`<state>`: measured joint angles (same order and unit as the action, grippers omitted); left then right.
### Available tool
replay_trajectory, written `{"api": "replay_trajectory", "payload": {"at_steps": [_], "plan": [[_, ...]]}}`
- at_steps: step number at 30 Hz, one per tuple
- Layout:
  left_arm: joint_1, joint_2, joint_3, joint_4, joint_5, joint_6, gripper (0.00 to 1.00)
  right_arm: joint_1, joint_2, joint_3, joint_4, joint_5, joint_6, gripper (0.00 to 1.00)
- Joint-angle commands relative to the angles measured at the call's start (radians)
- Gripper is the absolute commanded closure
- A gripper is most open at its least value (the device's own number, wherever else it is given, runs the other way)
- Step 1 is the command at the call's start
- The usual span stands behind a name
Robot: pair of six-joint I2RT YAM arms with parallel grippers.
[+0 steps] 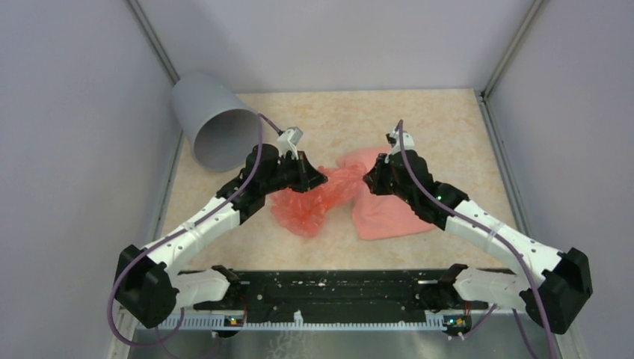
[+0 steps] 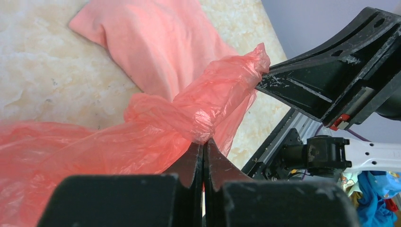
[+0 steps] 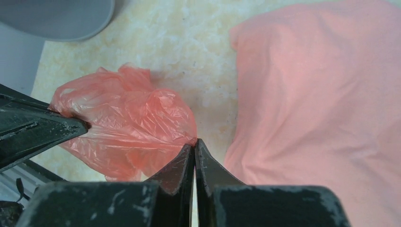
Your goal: Put the trash bags into the trash bin
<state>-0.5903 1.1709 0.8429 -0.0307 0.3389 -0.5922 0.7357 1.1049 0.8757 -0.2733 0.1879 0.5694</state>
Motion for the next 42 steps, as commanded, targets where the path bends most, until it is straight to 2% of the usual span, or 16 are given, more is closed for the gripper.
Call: {"api": "replay_trajectory", "payload": {"at_steps": [1,5,9,12,15,17,19,22,23,26,28,31,34,38,42], "plan": [[-0.002,-0.017,0.067,0.011,0.022,0.035,1.0,-0.026,-0.084,0.013,-0.02,0.053,-0.022,1.0],[-0.001,-0.004,0.112,0.038,0.123,0.026,0.98,-0.081,-0.116,0.097,-0.131,0.095,-0.073,1.0],[-0.001,0.028,0.163,0.147,0.269,-0.023,0.87,-0.117,-0.137,0.189,-0.211,0.08,-0.14,1.0],[0.0,0.055,0.206,0.157,0.306,-0.034,0.81,-0.118,-0.134,0.258,-0.25,0.04,-0.174,1.0],[-0.001,0.068,0.22,0.141,0.288,-0.031,0.8,-0.118,-0.131,0.297,-0.281,-0.007,-0.187,1.0],[-0.001,0.071,0.214,0.126,0.271,-0.026,0.64,-0.118,-0.136,0.317,-0.297,-0.008,-0.191,1.0],[0.0,0.066,0.199,0.126,0.27,-0.024,0.57,-0.118,-0.144,0.355,-0.317,0.0,-0.197,1.0],[-0.001,0.05,0.173,0.13,0.272,-0.024,0.39,-0.118,-0.142,0.432,-0.347,-0.01,-0.213,1.0],[-0.001,0.042,0.169,0.13,0.272,-0.022,0.36,-0.119,-0.135,0.457,-0.355,-0.026,-0.218,1.0],[0.001,0.018,0.168,0.102,0.244,-0.005,0.33,-0.097,-0.106,0.514,-0.351,-0.097,-0.211,1.0],[0.003,-0.003,0.173,0.048,0.178,0.014,0.3,-0.029,-0.073,0.52,-0.324,-0.092,-0.197,1.0],[0.028,-0.032,0.175,-0.085,0.046,0.032,0.28,0.093,0.014,0.493,-0.255,-0.074,-0.172,1.0],[0.08,-0.065,0.132,-0.167,-0.029,0.012,0.29,0.128,0.102,0.429,-0.155,-0.11,-0.127,1.0],[0.153,-0.129,0.036,-0.16,0.01,-0.012,0.32,0.131,0.168,0.339,-0.038,-0.161,-0.068,1.0],[0.164,-0.139,-0.009,-0.163,0.04,-0.009,0.32,0.132,0.216,0.263,0.043,-0.236,-0.018,1.0]]}}
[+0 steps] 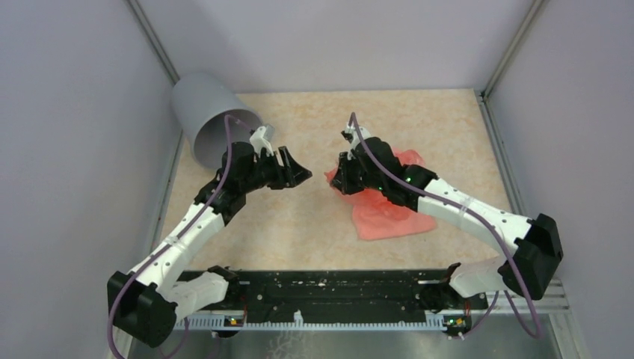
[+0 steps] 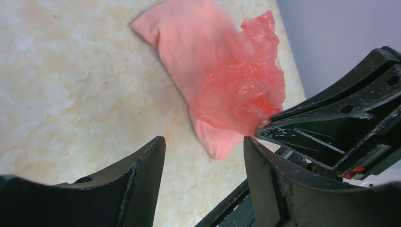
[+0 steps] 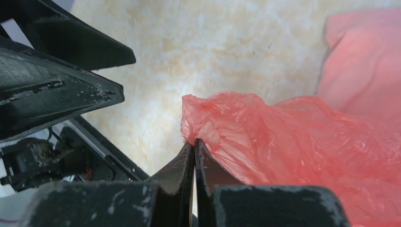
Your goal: Put the trash bags into the trash bin
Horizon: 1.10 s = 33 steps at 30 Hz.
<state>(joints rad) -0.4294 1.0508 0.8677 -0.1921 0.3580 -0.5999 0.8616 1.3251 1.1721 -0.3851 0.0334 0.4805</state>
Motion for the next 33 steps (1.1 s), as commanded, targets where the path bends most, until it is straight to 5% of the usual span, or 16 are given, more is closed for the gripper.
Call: {"api": "replay_trajectory", "payload": {"at_steps": [1,5,8,16,22,33], "plan": [[0.003,-0.016,-0.044,0.006,0.028,-0.007,0.32,0.01,-0.001,-0.049,0.17,-0.094,0.078,0.98],[0.003,0.008,-0.073,0.028,0.066,-0.021,0.3,0.017,-0.014,-0.072,0.165,-0.071,0.066,0.58],[0.003,0.044,-0.097,0.058,0.091,-0.033,0.3,0.017,-0.05,-0.068,0.123,-0.019,0.041,0.37],[0.003,0.126,-0.115,0.101,0.116,-0.033,0.32,-0.009,-0.055,-0.031,-0.016,0.134,-0.034,0.35],[0.004,0.146,-0.084,0.044,0.008,0.006,0.31,-0.042,-0.026,-0.053,-0.022,0.158,-0.081,0.34],[0.03,0.198,-0.077,0.064,0.009,0.02,0.3,-0.034,0.099,-0.065,0.015,0.145,-0.087,0.15]]}}
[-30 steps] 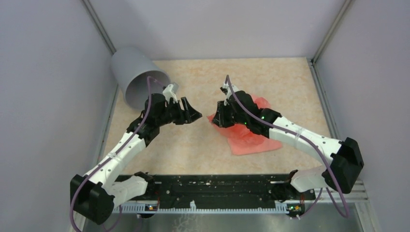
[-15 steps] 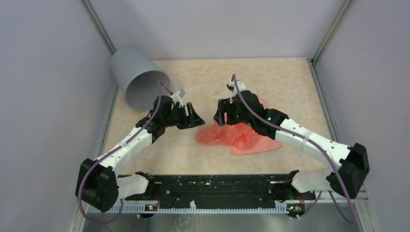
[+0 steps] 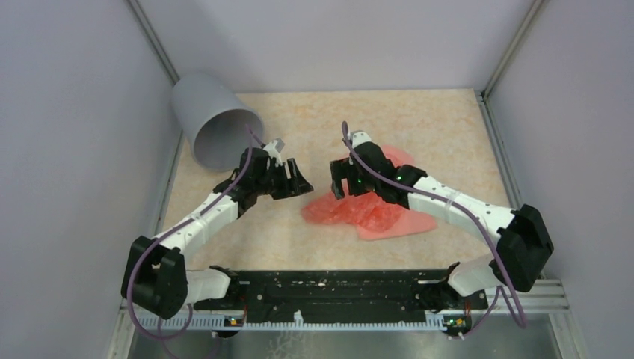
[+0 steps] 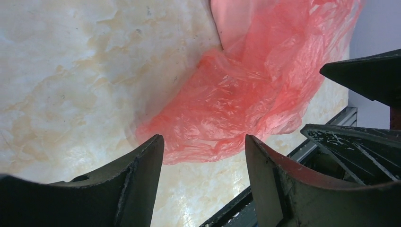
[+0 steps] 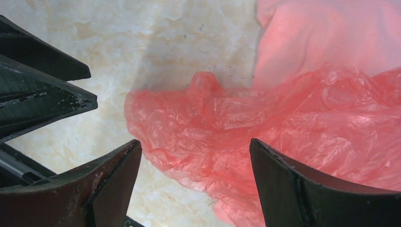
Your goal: Put the trash bags into the trash bin
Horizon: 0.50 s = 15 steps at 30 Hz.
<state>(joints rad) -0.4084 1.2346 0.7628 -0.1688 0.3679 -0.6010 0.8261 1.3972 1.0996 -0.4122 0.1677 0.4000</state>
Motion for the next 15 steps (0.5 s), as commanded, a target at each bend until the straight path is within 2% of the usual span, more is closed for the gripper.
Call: {"api": "replay_trajectory", "payload": {"at_steps": [1,8,11,13,15], "plan": [[0.011,0.021,0.027,0.047,0.002,0.023,0.3,0.002,0.037,0.0,0.052,0.012,-0.006,0.14],[0.012,0.12,0.059,0.067,0.057,0.037,0.3,0.001,0.122,-0.081,0.156,0.043,0.009,0.13],[0.013,0.147,0.067,0.075,0.078,0.032,0.3,-0.008,0.173,-0.1,0.176,0.056,0.008,0.16],[0.013,0.155,0.065,0.079,0.081,0.03,0.3,-0.01,0.182,-0.124,0.199,0.067,0.012,0.22],[0.013,0.157,0.064,0.08,0.078,0.034,0.3,-0.017,0.173,-0.149,0.216,0.063,0.018,0.41]]}}
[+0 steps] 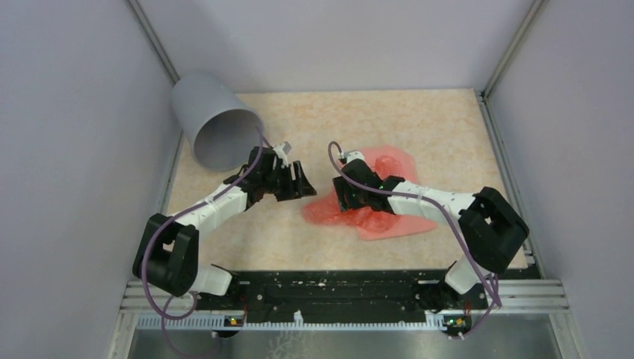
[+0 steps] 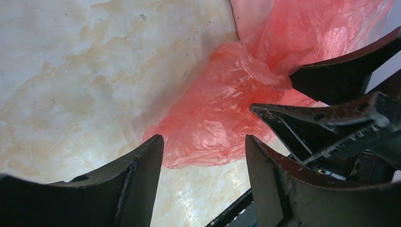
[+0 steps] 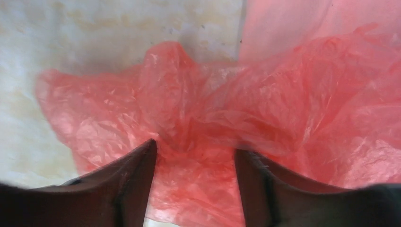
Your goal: Put the trash bags into the trash bin
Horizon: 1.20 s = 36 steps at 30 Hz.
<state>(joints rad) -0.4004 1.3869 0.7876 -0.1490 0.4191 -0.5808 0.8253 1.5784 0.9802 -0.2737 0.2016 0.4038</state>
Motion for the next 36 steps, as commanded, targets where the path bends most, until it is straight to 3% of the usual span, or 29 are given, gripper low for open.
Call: {"api": "replay_trajectory", "payload": {"at_steps": [1,3,5,6,15,26,30,36], "plan": [[0.005,0.007,0.038,0.061,0.027,0.017,0.3,-0.018,-0.017,-0.043,0.086,0.027,0.015,0.58],[0.005,0.013,0.04,0.061,0.034,0.024,0.3,-0.02,-0.052,-0.075,0.105,0.027,0.009,0.85],[0.005,0.017,0.04,0.058,0.044,0.028,0.3,-0.021,-0.096,-0.106,0.12,0.03,0.002,0.98],[0.005,0.018,0.038,0.056,0.053,0.029,0.3,-0.022,-0.124,-0.126,0.129,0.031,-0.002,1.0],[0.008,-0.014,0.006,0.09,0.154,0.015,0.29,-0.029,-0.46,-0.347,0.303,-0.114,-0.091,1.0],[-0.006,-0.093,-0.008,0.336,0.498,0.069,0.24,-0.029,-0.744,-0.441,0.341,-0.331,-0.173,1.0],[-0.049,-0.091,0.033,0.316,0.536,0.165,0.23,-0.028,-0.807,-0.422,0.299,-0.367,-0.196,1.0],[-0.081,-0.097,0.027,0.479,0.594,0.129,0.18,-0.028,-0.812,-0.399,0.281,-0.416,-0.17,1.0]]}}
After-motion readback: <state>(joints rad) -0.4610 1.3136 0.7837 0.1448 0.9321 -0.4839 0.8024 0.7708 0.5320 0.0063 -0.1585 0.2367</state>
